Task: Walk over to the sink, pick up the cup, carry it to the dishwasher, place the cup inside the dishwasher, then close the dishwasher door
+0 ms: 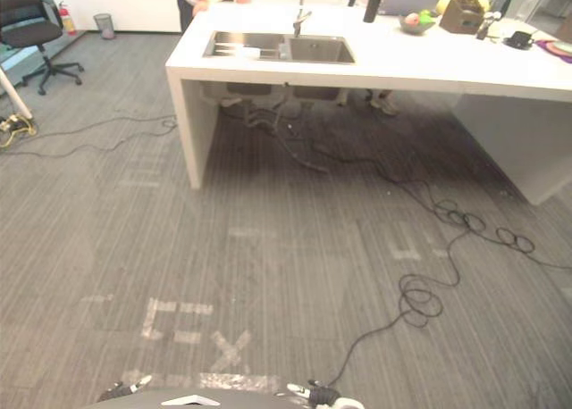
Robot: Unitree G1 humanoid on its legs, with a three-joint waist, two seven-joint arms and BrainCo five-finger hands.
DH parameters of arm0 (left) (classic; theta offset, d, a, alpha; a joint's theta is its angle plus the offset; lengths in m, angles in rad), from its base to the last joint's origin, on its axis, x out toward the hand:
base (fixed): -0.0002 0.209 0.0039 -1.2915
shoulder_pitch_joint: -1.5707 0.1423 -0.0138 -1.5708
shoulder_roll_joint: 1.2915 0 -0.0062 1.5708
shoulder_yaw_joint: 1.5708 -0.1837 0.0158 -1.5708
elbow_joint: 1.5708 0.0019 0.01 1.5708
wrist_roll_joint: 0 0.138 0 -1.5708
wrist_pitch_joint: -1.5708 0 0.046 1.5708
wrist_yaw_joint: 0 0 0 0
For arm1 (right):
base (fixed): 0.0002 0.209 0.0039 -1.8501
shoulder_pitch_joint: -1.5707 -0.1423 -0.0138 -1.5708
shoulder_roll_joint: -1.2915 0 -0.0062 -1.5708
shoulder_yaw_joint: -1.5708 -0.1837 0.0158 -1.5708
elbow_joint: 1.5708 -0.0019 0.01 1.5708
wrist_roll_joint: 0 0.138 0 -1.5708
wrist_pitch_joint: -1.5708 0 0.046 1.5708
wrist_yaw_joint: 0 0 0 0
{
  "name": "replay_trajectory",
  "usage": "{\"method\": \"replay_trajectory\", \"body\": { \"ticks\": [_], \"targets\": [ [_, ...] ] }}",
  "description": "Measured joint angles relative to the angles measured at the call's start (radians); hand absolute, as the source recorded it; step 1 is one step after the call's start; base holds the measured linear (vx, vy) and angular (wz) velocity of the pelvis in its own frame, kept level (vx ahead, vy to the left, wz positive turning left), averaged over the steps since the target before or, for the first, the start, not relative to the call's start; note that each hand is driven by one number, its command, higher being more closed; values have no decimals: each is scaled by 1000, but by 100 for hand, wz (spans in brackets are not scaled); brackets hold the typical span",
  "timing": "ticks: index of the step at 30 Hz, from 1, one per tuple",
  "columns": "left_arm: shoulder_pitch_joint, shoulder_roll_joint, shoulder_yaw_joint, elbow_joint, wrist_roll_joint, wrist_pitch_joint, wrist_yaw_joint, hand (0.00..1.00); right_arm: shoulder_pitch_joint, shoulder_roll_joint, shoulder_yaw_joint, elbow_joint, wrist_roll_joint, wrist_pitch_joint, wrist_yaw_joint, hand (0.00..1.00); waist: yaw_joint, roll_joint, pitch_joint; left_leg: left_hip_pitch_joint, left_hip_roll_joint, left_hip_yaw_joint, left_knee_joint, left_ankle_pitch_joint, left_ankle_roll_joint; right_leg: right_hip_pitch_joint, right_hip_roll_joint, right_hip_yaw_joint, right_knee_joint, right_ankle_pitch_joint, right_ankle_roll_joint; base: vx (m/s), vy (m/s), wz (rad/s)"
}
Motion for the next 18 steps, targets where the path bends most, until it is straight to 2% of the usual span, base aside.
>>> {"method": "replay_trajectory", "body": {
  "ticks": [13, 18],
  "targets": [
    [-1, 1, 0, 1, -5, 22, -1, 0, 5, 2, -9, 3, 0, -12, -14, 0, -2, 1, 1, 0, 0, 2, 0, -3, -1, 5, 0, 1, 2, 1, -2, 0, 0, 0],
    [1, 3, 0, 4, -68, 27, -4, 0, 6, 3, -10, 4, -1, -11, -14, 0, -1, 0, 1, 0, 0, 0, 0, -4, -1, 6, 0, 1, 2, -4, 3, 0, 0, 0]
  ]
}}
